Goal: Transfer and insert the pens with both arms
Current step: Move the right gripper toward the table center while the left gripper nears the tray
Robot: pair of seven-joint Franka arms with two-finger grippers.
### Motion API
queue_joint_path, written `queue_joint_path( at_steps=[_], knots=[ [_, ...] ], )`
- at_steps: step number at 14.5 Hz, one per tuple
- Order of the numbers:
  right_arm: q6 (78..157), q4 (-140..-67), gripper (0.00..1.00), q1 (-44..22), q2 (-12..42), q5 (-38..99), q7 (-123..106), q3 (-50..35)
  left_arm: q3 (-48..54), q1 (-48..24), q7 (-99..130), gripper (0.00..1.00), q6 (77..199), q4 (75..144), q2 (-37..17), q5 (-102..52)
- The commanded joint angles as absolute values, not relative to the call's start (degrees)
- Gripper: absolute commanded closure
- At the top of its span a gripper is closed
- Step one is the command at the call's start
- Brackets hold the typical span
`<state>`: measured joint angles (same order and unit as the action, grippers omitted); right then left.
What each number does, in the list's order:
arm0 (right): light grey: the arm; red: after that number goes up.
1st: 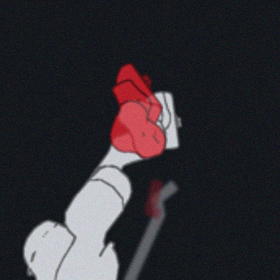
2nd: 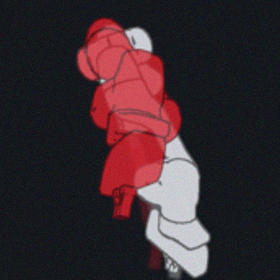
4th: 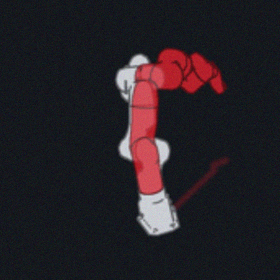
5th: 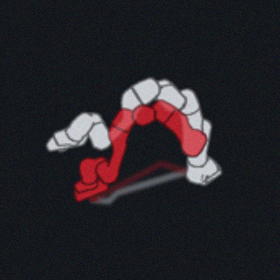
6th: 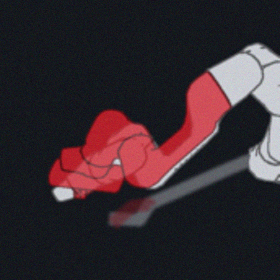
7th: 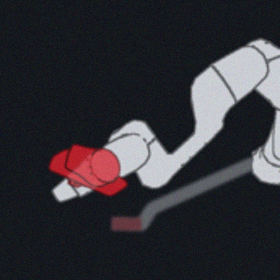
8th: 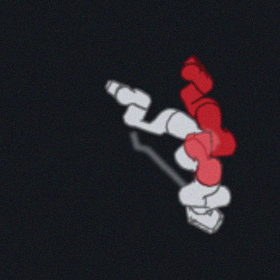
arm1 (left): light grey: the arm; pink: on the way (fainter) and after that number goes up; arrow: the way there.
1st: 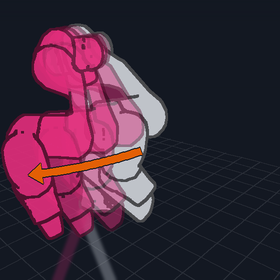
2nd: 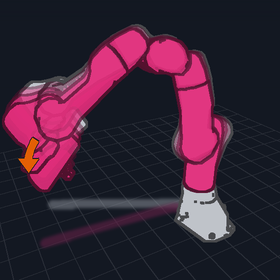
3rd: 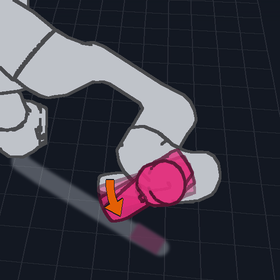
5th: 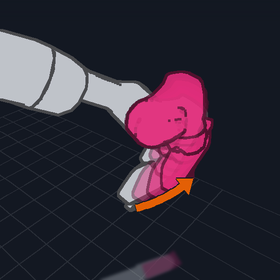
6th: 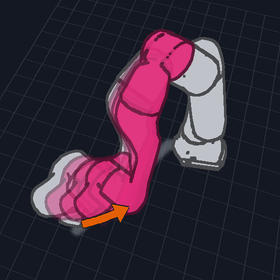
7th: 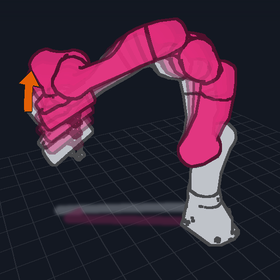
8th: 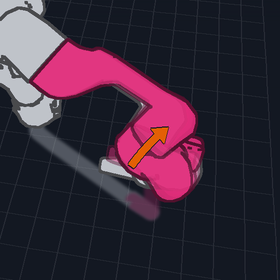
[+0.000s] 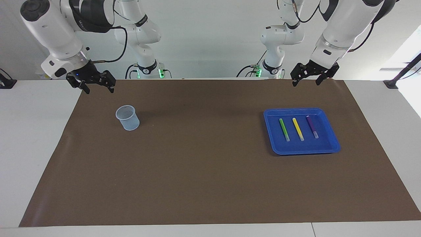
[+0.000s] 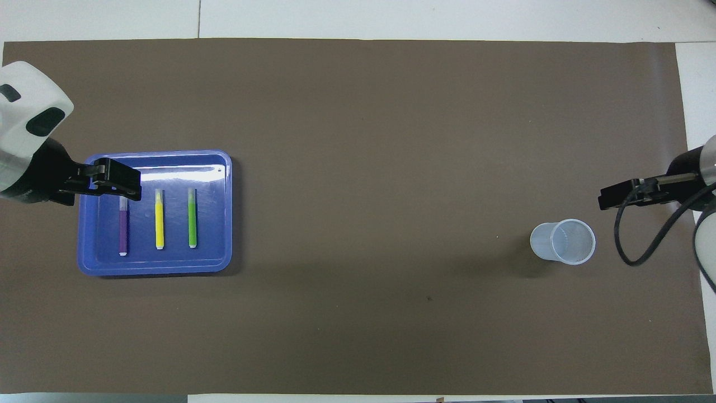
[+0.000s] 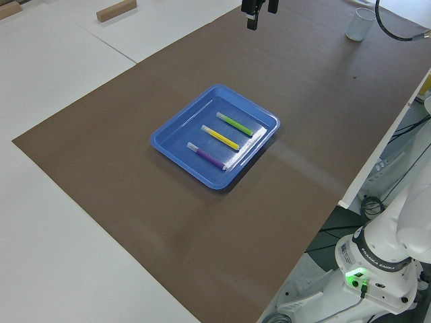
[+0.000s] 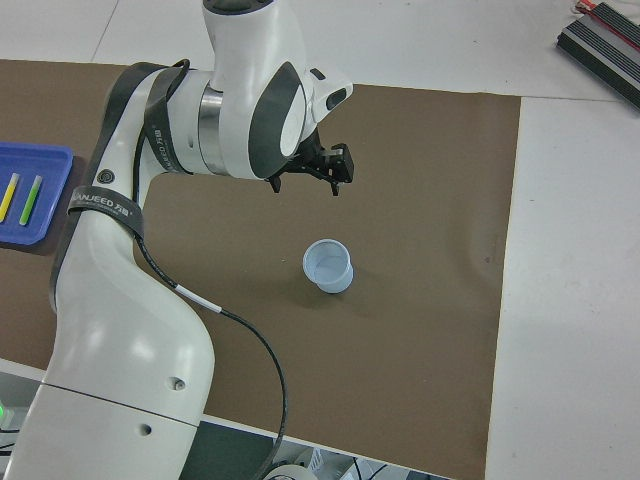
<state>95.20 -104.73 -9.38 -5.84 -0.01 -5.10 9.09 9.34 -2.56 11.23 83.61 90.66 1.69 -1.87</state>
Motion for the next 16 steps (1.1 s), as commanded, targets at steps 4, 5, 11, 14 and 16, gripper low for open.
queue_joint_path(
  at_steps=[4, 5, 11, 14, 16],
  knots=[
    [100.1, -107.1, 0.0, -14.7, -7.7, 11.1, 2.6, 9.0, 8.8, -2.6, 11.2, 0.0, 83.9, 90.1, 1.4, -1.8],
    [101.1, -107.1, 0.0, -15.6, -7.7, 12.7, 4.5, 9.0, 8.8, -2.6, 11.1, 0.0, 84.0, 90.1, 1.4, -1.8],
    [110.9, -112.9, 0.0, -20.6, -9.2, 27.6, 13.7, 8.8, 8.7, -2.5, 11.0, 0.0, 84.4, 90.4, 1.6, -1.8],
    [111.4, -117.5, 0.0, -21.1, -11.7, 32.5, 14.3, 8.8, 7.9, 0.5, 4.6, 0.0, 87.2, 95.8, 3.7, -1.8],
    [113.2, -118.2, 0.0, -21.1, -11.9, 32.8, 14.4, 8.8, 7.9, 4.4, -1.5, 0.0, 90.7, 100.5, 4.7, -1.9]
  ],
)
